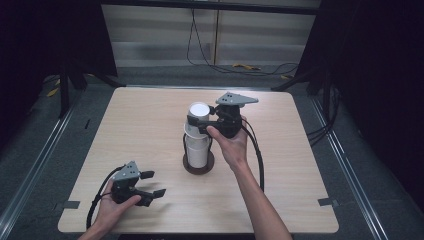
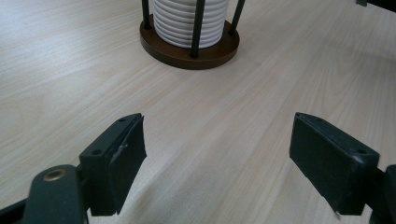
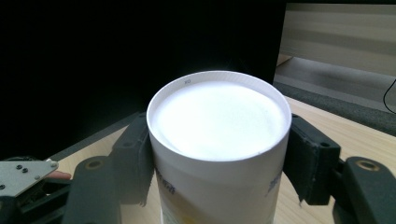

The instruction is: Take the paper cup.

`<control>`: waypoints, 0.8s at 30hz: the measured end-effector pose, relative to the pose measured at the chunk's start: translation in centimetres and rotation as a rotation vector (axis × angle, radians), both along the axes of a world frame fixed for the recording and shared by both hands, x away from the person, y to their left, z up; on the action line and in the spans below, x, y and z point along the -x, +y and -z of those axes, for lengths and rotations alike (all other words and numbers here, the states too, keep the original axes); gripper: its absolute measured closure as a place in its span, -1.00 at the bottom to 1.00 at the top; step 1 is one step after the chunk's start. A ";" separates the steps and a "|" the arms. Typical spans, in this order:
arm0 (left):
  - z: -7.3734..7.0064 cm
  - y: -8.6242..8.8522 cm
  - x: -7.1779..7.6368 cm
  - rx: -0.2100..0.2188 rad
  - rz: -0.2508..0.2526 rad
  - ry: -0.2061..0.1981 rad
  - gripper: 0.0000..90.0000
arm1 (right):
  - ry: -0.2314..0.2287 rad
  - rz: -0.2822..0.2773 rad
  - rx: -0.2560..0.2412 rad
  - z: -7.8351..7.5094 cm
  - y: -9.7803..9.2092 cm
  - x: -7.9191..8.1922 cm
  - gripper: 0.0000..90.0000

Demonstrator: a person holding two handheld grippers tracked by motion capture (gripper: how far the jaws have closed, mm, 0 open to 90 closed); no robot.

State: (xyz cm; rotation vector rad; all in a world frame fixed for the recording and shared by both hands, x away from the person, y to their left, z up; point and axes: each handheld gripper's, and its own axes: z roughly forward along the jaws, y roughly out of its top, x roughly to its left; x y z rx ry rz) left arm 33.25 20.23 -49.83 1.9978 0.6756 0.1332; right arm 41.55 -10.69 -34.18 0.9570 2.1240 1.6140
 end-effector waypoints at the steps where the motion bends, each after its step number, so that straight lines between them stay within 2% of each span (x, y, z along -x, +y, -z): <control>1: 0.0 0.0 0.0 0.000 0.002 -0.002 -0.59 | 0.004 -0.001 -0.008 -0.1 -0.1 0.0 -0.25; 8: -0.1 -0.1 0.1 0.002 0.009 -0.001 -0.59 | 0.002 0.000 -0.024 -0.6 -0.3 0.1 -0.25; 18: -0.1 -0.2 0.3 0.003 0.007 -0.004 -0.59 | -0.027 0.007 -0.049 -1.6 -0.9 0.5 -0.25; 21: -0.2 -0.5 0.4 0.017 0.017 0.001 -0.60 | -0.025 0.010 -0.071 -1.9 -1.3 0.7 -0.25; 24: -0.3 -0.7 0.4 0.011 0.023 -0.005 -0.60 | -0.030 0.014 -0.071 -2.2 -1.5 1.0 -0.25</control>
